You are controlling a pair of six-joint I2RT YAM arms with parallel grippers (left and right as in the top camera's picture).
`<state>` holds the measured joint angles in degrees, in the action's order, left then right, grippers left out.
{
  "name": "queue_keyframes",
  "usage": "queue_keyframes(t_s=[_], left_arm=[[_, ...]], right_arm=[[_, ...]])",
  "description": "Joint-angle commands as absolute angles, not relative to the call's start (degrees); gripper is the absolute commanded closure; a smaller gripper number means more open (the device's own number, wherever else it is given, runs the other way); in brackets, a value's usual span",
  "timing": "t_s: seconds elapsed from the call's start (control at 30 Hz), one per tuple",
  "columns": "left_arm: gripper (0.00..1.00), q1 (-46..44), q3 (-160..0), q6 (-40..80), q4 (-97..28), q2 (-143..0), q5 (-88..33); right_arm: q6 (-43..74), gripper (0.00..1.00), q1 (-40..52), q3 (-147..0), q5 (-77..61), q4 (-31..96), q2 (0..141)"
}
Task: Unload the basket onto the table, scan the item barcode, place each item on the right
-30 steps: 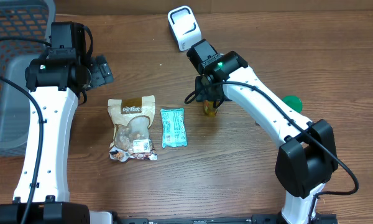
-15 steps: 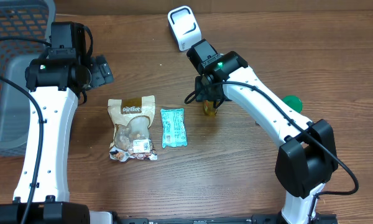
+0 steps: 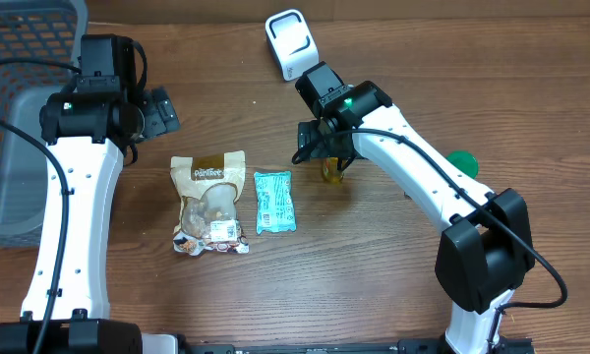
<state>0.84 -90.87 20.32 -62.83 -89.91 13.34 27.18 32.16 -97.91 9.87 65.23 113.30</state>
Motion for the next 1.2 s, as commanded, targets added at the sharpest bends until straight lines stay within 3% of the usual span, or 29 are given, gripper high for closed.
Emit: queue_keyframes(t_s=[0.0, 1.17], left_arm=[[0.00, 0.7, -91.1, 18.8, -62.8, -89.7, 13.9], [0.00, 0.7, -91.1, 18.8, -62.8, -89.7, 13.9]], right_arm=[[27.4, 0.00, 31.7, -97.7, 10.5, 65.0, 110.7], [27.4, 0.00, 31.7, -97.7, 10.5, 63.8, 110.7]])
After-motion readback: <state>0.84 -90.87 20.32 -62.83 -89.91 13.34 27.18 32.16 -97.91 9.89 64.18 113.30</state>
